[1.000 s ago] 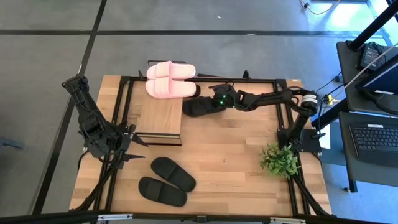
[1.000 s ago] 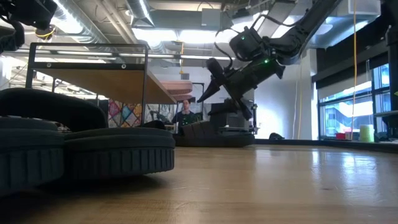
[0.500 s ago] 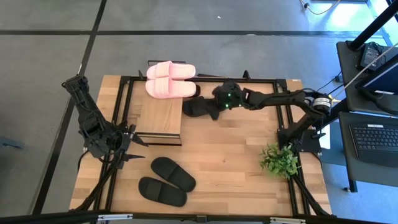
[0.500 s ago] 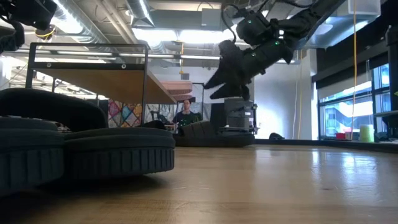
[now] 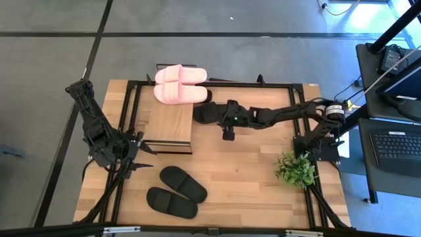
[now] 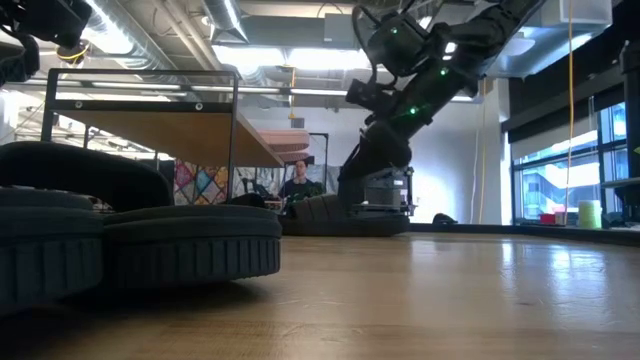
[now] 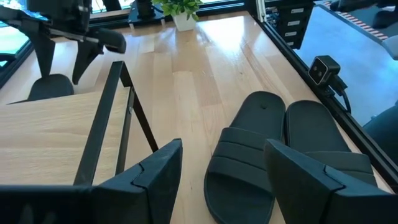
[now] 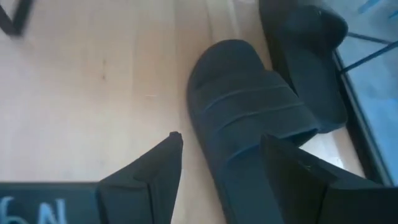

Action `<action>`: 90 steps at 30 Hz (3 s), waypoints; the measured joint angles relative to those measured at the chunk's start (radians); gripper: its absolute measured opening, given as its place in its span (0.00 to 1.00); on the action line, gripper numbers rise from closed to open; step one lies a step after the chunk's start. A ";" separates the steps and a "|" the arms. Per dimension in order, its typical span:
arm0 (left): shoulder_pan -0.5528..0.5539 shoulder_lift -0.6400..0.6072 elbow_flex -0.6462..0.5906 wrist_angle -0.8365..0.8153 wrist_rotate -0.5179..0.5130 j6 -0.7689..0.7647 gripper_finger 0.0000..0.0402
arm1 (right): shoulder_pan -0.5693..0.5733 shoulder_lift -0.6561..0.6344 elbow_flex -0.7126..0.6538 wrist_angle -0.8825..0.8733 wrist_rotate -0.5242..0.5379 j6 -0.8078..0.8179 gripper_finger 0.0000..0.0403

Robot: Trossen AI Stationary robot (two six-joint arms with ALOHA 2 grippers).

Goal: Pick and place slides into the shelf
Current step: Put the bottom right black slide under the shelf

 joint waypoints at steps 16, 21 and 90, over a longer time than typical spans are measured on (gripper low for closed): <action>0.000 0.000 0.000 0.001 0.000 0.000 0.54 | 0.004 0.091 0.000 0.118 0.016 -0.136 0.53; 0.000 0.000 0.000 0.002 0.000 0.000 0.54 | 0.004 0.091 0.000 0.131 0.016 -0.208 0.53; 0.000 0.000 0.000 0.003 0.007 -0.001 0.54 | 0.018 0.149 0.474 -0.738 0.010 0.174 0.53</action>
